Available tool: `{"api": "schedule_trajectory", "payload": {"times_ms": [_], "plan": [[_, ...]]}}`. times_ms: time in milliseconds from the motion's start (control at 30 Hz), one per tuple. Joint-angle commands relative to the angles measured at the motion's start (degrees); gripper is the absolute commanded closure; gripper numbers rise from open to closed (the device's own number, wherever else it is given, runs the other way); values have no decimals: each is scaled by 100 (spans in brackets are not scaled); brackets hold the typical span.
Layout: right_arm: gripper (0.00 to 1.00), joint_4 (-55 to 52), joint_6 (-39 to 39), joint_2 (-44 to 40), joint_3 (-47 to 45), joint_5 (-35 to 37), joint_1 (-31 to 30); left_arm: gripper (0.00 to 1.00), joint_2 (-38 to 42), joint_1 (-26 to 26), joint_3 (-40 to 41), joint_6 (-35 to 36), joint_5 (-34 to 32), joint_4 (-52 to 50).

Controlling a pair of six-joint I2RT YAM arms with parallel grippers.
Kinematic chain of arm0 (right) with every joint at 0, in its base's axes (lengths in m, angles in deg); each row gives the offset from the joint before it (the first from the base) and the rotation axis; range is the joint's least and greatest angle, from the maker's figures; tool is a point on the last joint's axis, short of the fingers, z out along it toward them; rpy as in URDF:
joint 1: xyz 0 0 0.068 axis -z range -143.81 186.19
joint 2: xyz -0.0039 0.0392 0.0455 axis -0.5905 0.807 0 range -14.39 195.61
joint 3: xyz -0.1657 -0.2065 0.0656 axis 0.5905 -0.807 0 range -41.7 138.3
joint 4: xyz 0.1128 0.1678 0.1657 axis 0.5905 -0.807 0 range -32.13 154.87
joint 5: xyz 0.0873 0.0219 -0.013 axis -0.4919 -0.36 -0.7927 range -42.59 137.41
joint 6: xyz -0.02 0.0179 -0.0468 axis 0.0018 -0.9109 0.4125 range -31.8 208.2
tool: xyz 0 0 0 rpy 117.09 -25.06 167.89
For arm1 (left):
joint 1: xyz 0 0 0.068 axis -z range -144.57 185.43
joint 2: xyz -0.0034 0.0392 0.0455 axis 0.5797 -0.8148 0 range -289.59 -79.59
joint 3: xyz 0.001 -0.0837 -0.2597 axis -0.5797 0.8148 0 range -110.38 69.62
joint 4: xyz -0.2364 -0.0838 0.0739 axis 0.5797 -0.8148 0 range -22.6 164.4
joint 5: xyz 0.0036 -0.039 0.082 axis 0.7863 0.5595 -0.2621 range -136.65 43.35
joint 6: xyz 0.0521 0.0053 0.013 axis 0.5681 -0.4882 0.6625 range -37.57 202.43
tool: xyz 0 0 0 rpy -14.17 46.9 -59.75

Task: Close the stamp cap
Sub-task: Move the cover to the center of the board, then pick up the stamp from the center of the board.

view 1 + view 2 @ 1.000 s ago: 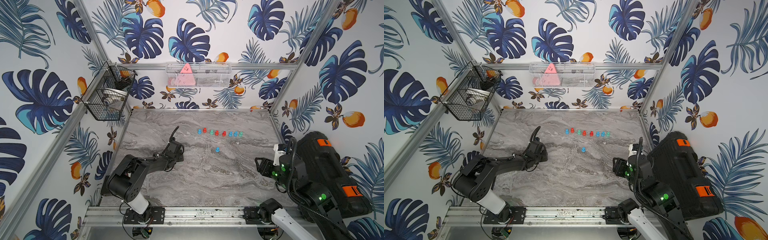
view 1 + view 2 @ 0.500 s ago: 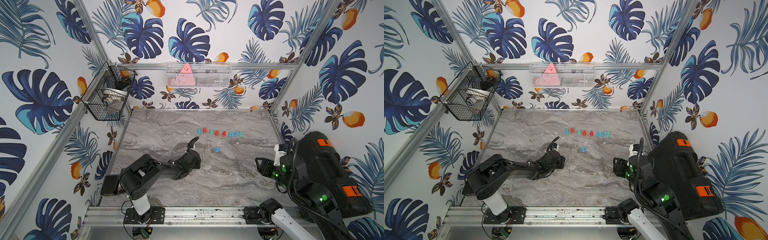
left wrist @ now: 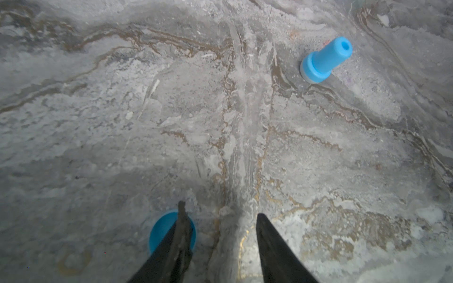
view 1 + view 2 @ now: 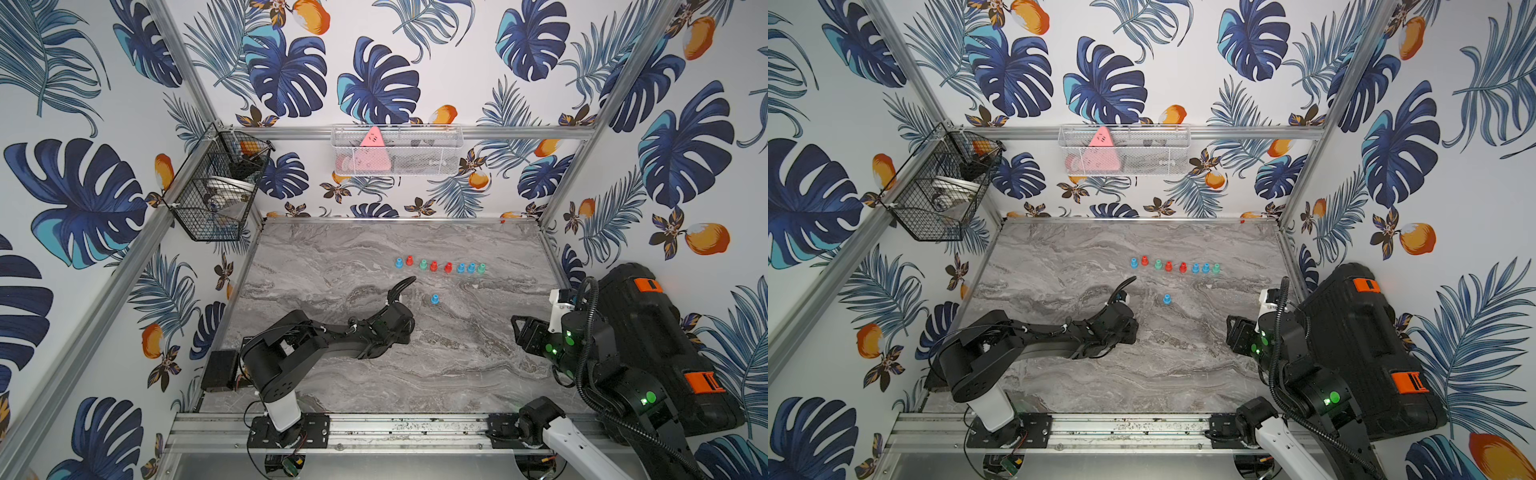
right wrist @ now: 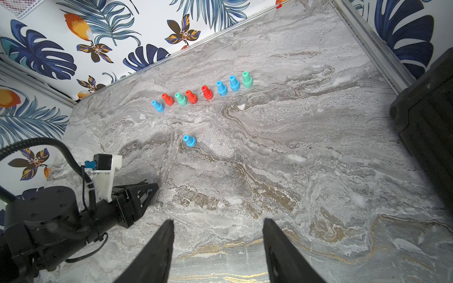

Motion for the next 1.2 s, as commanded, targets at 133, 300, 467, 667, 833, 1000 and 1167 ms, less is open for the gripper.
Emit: {"api": "schedule_trajectory", "payload": {"times_ms": [133,300,467,667,833,1000,1167], "plan": [[40,128,23,37,1,34,-4,51,343,100,-367,124,-64,-705],[39,137,17,54,-10,11,-4,51,791,152,-549,236,-84,-985],[39,131,16,101,-10,11,-4,50,1326,219,-651,332,-67,-1279],[39,126,18,224,-10,-18,-4,50,2310,285,-645,534,-192,-1998],[39,174,77,603,-5,-99,-3,50,3655,294,-622,701,-420,-3087],[39,256,132,1343,51,-217,-4,49,4898,307,-758,813,-557,-4154],[40,628,156,2059,56,-562,-3,49,5395,302,-1118,1297,-844,-5240]]}}
